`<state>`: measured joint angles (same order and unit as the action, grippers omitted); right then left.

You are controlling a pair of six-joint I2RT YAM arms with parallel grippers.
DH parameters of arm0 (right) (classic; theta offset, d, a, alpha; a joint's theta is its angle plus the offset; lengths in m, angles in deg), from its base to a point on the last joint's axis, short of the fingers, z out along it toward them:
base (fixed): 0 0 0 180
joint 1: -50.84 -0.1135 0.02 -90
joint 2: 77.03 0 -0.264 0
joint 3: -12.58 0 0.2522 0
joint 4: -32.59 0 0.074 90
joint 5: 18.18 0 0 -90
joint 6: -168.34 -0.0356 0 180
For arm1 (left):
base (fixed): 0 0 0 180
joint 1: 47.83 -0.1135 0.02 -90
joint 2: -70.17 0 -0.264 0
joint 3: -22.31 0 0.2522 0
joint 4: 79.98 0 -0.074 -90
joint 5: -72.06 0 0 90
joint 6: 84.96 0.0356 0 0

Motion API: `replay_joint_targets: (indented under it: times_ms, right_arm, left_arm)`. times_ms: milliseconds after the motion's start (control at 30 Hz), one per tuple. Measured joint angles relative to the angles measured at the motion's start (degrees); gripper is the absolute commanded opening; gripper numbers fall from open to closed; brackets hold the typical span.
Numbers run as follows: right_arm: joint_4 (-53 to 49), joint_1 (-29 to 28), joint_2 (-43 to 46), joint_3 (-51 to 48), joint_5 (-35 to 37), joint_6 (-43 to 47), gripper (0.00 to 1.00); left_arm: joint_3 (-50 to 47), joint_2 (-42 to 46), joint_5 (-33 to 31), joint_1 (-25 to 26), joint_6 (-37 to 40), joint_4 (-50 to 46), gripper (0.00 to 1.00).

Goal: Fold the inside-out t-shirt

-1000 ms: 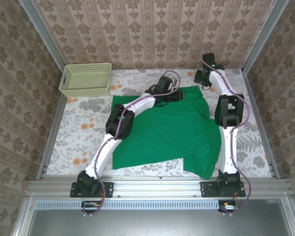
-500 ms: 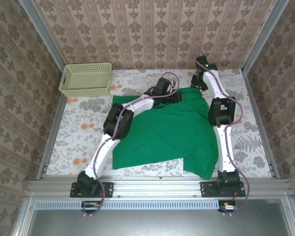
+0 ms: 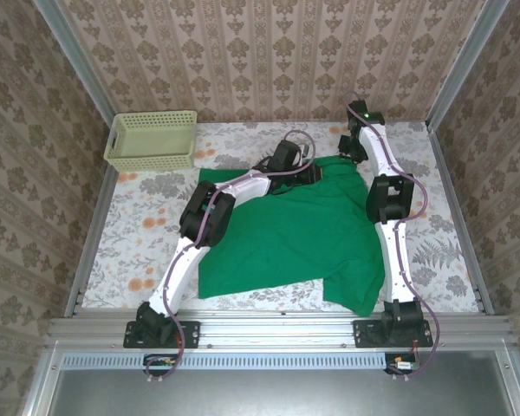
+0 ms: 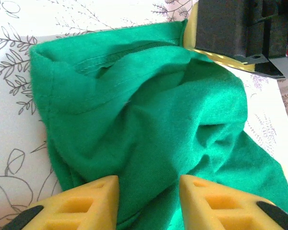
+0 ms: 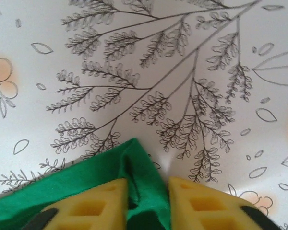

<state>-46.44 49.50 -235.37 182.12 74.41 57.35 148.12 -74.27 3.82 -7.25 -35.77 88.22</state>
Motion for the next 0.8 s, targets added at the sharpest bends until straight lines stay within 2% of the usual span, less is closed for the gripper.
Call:
replay_joint_targets:
  times_ms: [133,300,433,633,800]
  right_arm:
    - [-0.13,-0.17,0.04,0.04,-0.7,-0.13,0.01]
    - [3.17,-0.09,2.73,-5.18,-0.42,-0.57,0.0]
    - [6.16,0.22,5.14,-9.25,-0.28,-0.57,0.0]
    - [9.92,0.61,8.39,-11.43,-0.09,-0.31,0.0]
    - [12.24,0.72,11.72,-12.74,1.31,-0.2,0.0]
  left_arm:
    - [-2.78,2.03,0.39,-0.09,0.09,-0.22,0.46]
    - [-11.3,9.53,0.39,-1.57,0.24,-4.17,0.52]
    - [-19.08,18.86,-1.99,-6.51,2.1,-11.02,0.56]
    - [-25.88,29.57,-11.17,-16.92,6.67,-21.09,0.62]
    - [-25.7,29.86,-20.17,-22.4,10.14,-29.18,0.65]
